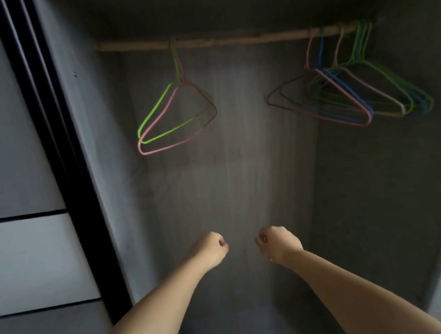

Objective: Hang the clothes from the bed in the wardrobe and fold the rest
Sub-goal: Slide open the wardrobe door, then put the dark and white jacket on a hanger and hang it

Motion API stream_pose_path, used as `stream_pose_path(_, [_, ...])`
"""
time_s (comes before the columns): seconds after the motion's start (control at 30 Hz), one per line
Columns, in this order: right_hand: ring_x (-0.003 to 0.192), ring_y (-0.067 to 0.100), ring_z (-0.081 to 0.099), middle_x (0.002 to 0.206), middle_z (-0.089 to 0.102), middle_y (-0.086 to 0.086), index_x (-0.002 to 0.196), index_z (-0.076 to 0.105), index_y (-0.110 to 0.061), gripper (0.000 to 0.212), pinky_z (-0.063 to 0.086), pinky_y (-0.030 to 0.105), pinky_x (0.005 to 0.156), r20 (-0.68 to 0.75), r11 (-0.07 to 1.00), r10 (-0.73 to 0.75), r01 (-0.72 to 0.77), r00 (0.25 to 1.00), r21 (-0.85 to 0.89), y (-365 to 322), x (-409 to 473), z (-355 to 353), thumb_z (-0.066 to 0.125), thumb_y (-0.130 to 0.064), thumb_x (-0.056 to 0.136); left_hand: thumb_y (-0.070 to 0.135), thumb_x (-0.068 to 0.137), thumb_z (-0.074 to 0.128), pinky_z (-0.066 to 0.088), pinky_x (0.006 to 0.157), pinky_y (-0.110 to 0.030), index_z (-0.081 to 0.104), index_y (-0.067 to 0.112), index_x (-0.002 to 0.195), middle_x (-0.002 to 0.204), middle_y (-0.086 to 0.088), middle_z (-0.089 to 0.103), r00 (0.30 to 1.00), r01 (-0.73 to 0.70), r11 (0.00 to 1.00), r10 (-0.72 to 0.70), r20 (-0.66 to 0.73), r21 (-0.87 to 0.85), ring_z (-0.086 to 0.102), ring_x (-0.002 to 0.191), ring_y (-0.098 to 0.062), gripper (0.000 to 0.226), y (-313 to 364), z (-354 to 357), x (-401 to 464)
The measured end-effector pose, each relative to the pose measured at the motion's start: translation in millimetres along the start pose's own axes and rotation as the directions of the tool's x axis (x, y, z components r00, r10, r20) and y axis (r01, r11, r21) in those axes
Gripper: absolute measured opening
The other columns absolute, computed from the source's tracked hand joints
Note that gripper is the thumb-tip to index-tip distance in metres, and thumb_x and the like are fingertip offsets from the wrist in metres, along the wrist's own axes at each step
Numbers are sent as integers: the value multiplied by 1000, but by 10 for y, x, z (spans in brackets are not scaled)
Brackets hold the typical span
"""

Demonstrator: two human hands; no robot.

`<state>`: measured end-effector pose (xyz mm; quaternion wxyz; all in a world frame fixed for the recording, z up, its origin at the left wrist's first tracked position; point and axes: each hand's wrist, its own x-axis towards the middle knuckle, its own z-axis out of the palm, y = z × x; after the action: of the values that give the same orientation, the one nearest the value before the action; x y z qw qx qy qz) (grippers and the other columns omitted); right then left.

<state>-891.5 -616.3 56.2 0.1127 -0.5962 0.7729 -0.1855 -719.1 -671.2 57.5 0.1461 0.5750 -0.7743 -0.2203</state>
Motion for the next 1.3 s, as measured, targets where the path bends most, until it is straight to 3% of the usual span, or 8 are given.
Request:
stream_pose_path(0.17, [102,32,62,109,66,10,100,66,-14,34,44,28,75,-52,988,49,-56,997,-146,479,-81,-205,43,-38,95,32,90,52,47,76,-29,60,24,82,96,-3,69,994,-90,995,88,59,43,64,92,-25,15,490,300,32])
stream_pose_path(0.3, [99,31,63,107,67,8,101,66,-17,32,44,29,72,-91,970,144,-158,985,-184,889,-280,-301,41,-37,95,36,92,51,45,72,-28,56,22,74,88,-2,67,971,-200,979,194,137,32,64,91,-25,23,904,583,67])
stream_pose_path(0.47, [99,30,63,106,67,7,103,64,-20,33,43,30,70,-196,917,317,-352,928,-186,1298,-643,-458,39,-40,96,29,94,52,41,71,-23,66,20,86,96,-2,69,879,-416,910,404,253,-7,64,95,-22,19,1445,900,20])
stream_pose_path(0.63, [104,30,61,111,66,7,109,62,-17,36,46,32,78,-301,795,545,-596,782,-109,1469,-1251,-454,39,-43,97,34,90,51,49,73,-28,64,25,80,89,2,67,702,-639,769,597,388,-28,64,88,-20,19,1703,1179,-156])
stream_pose_path(0.77, [101,31,62,111,65,9,111,64,-17,35,48,36,80,-362,660,686,-749,631,-56,1378,-2004,-319,39,-38,98,36,91,51,52,79,-31,67,21,90,93,-1,67,498,-784,612,720,483,-103,63,90,-22,22,1799,1417,-579])
stream_pose_path(0.87, [97,30,63,107,67,9,102,66,-17,33,47,34,73,-375,508,794,-861,478,-23,1252,-2721,-114,42,-39,97,35,91,52,51,79,-32,68,20,88,93,-2,67,310,-848,492,761,570,-195,63,89,-21,22,1801,1634,-1105])
stream_pose_path(1.03, [103,31,62,111,66,11,104,64,-14,34,42,32,73,-388,274,893,-959,229,66,891,-3852,86,43,-39,96,34,93,53,52,83,-34,69,15,92,94,-3,69,27,-898,285,794,607,-334,62,91,-21,25,1818,1812,-2102])
stream_pose_path(1.3, [106,33,60,114,64,13,106,63,-13,34,38,31,71,-413,40,910,-983,-38,180,131,-5274,263,43,-39,97,35,91,55,53,78,-32,69,20,90,88,1,67,-272,-883,60,741,613,-465,63,89,-19,20,1602,1898,-3717])
